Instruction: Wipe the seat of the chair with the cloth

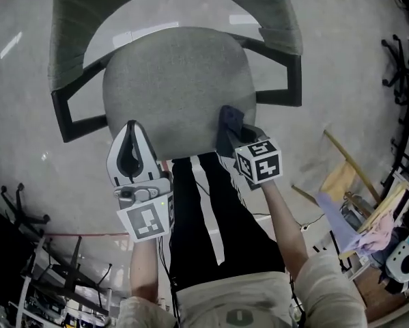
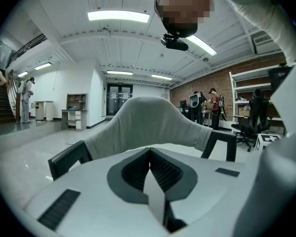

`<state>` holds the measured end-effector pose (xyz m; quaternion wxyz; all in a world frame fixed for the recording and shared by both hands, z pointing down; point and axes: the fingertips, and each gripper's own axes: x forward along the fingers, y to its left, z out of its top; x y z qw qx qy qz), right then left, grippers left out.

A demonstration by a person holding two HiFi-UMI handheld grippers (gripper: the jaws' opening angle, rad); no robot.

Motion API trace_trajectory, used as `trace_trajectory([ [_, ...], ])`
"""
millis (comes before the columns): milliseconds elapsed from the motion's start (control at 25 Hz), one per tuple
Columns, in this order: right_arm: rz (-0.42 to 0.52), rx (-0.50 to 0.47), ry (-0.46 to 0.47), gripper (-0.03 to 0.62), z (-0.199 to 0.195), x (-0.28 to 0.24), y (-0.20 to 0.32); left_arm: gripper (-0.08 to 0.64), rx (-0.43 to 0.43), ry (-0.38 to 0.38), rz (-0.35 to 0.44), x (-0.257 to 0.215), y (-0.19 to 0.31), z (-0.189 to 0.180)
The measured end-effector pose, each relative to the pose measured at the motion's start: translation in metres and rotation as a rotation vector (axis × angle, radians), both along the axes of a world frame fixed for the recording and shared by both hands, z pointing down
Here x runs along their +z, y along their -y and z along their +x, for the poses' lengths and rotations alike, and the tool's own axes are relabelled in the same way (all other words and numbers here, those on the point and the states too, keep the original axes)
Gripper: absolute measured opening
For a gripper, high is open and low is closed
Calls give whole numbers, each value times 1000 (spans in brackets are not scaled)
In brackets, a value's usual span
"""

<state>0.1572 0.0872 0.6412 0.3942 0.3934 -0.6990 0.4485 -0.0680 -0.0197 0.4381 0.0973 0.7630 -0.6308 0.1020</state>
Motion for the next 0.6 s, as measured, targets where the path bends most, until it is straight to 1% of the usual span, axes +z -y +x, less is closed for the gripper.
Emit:
trace_trajectory([
  [80, 7, 24, -31, 49, 18, 1, 0, 15, 29, 0, -1, 0, 4, 11],
  [240, 19, 37, -98, 49, 52, 4, -1, 15, 83, 4, -3, 1, 10, 34],
  [320, 20, 58, -113, 51, 65, 6, -3, 15, 102, 6, -2, 0, 12, 42],
  [480, 17, 91, -144, 49, 79, 8, -5, 15, 119, 1, 2, -2, 17, 50],
  [600, 7, 112, -146, 49, 79, 11, -6, 15, 120, -15, 4, -3, 22, 49],
])
